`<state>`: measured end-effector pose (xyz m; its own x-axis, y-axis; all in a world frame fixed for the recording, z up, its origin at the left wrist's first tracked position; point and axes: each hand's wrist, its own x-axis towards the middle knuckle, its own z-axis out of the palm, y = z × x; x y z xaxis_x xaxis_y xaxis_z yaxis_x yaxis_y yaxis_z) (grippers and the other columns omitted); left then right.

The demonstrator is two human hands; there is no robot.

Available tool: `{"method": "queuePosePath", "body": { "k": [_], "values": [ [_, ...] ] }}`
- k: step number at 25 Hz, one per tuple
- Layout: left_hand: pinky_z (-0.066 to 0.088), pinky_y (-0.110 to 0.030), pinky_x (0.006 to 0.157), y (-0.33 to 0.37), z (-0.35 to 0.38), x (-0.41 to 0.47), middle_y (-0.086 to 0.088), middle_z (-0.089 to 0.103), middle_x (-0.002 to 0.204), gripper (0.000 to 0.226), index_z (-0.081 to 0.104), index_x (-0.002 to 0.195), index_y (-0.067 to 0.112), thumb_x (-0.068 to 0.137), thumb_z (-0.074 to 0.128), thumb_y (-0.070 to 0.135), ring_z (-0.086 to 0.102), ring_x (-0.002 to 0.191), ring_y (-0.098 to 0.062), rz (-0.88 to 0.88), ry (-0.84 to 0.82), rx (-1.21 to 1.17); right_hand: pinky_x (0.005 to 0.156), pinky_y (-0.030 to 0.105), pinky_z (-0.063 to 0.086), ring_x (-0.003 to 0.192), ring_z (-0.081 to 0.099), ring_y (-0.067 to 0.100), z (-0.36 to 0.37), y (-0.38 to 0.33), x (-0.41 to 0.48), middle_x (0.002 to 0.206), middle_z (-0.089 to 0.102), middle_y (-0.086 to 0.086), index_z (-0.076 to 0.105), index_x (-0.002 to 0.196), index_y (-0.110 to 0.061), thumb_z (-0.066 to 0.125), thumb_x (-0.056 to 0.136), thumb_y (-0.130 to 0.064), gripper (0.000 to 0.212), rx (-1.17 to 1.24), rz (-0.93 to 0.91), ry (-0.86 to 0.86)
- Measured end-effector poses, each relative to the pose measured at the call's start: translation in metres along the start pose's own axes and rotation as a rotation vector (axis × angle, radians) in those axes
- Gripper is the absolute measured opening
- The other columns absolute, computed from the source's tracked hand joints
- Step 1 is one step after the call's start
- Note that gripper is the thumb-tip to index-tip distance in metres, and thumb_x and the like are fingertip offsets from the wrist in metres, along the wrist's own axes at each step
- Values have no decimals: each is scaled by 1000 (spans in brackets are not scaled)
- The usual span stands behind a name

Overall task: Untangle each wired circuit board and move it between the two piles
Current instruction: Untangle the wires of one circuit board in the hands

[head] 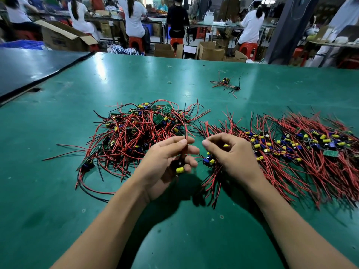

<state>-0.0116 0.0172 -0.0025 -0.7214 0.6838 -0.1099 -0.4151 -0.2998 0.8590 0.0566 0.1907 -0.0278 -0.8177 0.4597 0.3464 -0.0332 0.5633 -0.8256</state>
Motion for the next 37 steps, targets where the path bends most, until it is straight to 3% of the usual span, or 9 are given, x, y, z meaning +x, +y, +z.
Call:
{"method": "queuePosePath", "body": {
  "k": [5, 10, 15, 17, 22, 25, 27, 33, 37],
  "values": [
    [53, -23, 54, 6, 7, -1, -8, 68, 75, 13, 55, 98, 8, 100, 43, 11, 65, 60, -16, 73, 54, -272, 61, 18, 36, 61, 50, 1, 11, -19, -13, 71, 63, -10, 76, 84, -14, 82, 81, -25, 13, -42, -189, -294],
    [61, -29, 66, 9, 3, 3, -15, 71, 79, 17, 52, 94, 6, 103, 38, 9, 73, 71, -24, 136, 200, -407, 74, 22, 45, 78, 60, 7, 20, -35, -20, 80, 66, -16, 70, 80, -39, 64, 82, -38, 7, 114, -40, -564],
    [55, -38, 87, 8, -6, 3, -14, 72, 99, 12, 57, 103, 13, 98, 46, 9, 71, 92, -28, 120, 190, -308, 64, 13, 43, 67, 57, 1, 17, -33, -16, 73, 68, -9, 73, 81, -23, 69, 94, -26, 14, 341, 50, -454],
    [54, -38, 90, 8, -9, 2, -14, 71, 104, 28, 61, 107, 13, 85, 50, 0, 69, 94, -29, 85, 128, -297, 58, 14, 41, 62, 54, 5, 10, -31, -9, 68, 64, -5, 75, 79, -21, 67, 92, -30, 18, 534, 158, -380],
    [53, -21, 49, -1, -1, -1, -4, 65, 71, 15, 72, 83, 13, 79, 61, 22, 62, 50, -14, -125, 40, -167, 42, 16, 24, 46, 34, 5, -8, -30, -4, 55, 45, -7, 73, 72, -18, 63, 85, -32, 21, 882, 441, -541],
    [50, -19, 44, -4, -2, -3, 1, 64, 65, 37, 77, 72, 16, 79, 63, 50, 59, 45, -9, -249, -178, 13, 35, 14, 20, 36, 31, 1, -12, -31, -5, 53, 44, -8, 70, 68, -20, 65, 81, -36, 22, 806, 535, -646],
    [51, -18, 47, -5, -3, -6, 1, 69, 70, 34, 79, 77, 17, 78, 67, 49, 63, 50, -6, -243, -257, 35, 32, 12, 19, 32, 32, -1, -15, -30, -4, 54, 47, -8, 71, 70, -19, 69, 80, -41, 24, 798, 566, -684],
    [56, -20, 54, -2, 1, 0, -10, 76, 88, 34, 77, 86, 2, 80, 62, 33, 73, 68, -12, -135, -43, -173, 27, 14, 33, 35, 41, 3, -14, -20, 6, 72, 68, 1, 80, 94, -6, 49, 90, -36, 43, 1239, 677, -557],
    [59, -24, 61, -3, 3, 1, -20, 73, 99, 34, 64, 105, -6, 85, 61, 21, 75, 79, -22, -24, 10, -211, 39, 14, 39, 48, 47, 2, -4, -16, 2, 81, 69, -5, 79, 107, -14, 64, 85, -32, 32, 1048, 571, -497]
  ]
}}
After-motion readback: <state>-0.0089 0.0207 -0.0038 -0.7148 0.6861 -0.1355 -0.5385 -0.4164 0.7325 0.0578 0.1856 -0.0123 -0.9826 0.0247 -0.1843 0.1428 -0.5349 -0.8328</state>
